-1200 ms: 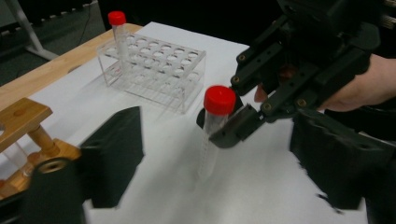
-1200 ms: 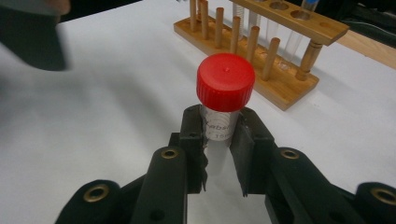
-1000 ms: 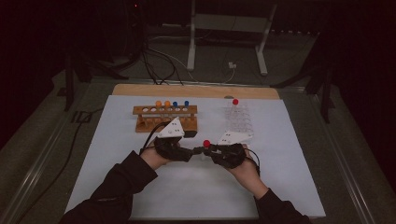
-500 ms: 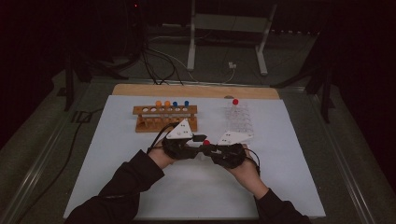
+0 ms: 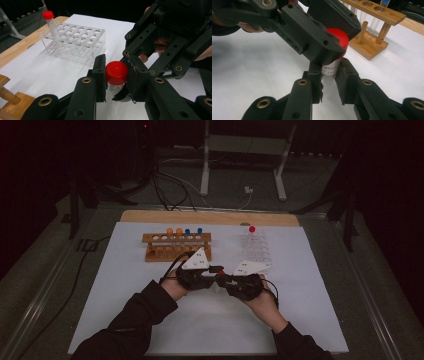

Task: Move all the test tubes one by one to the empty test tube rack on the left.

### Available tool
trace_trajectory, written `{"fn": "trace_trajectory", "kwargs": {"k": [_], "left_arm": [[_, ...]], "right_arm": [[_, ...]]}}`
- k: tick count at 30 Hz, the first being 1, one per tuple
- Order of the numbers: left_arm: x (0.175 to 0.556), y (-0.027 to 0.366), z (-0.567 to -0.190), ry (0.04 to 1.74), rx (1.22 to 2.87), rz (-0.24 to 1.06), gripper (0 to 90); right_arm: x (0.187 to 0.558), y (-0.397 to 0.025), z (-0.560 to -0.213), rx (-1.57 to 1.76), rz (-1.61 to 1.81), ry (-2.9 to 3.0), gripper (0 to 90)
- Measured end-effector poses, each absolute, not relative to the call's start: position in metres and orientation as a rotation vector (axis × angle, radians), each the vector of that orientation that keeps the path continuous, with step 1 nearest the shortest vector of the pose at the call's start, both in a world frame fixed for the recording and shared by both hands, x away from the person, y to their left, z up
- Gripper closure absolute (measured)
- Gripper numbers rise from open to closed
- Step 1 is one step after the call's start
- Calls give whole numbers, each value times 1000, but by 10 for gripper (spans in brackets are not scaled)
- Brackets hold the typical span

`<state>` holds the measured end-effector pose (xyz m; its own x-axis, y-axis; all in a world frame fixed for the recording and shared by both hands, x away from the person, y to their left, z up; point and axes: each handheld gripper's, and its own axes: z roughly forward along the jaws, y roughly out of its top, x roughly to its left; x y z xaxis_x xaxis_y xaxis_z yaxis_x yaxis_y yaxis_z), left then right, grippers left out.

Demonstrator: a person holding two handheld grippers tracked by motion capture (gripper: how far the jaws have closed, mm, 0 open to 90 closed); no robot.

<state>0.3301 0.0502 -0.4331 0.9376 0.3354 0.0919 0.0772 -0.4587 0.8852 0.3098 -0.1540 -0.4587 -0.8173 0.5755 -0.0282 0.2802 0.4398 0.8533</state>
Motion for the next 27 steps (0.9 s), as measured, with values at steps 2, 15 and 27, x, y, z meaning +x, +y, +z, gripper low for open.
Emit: {"fn": "trace_trajectory", "kwargs": {"k": [2,15,27], "left_arm": [[329,50,-432,292,2038,318,720],[334,78,-421,366,2010,381,721],[338,120,-413,460,2006,465,721]], "right_arm": [[310,-154,-459,730,1326,2380,748],[311,-159,-457,750,1320,2343,542],[312,-164,-453,791,1380,2306,196]]}}
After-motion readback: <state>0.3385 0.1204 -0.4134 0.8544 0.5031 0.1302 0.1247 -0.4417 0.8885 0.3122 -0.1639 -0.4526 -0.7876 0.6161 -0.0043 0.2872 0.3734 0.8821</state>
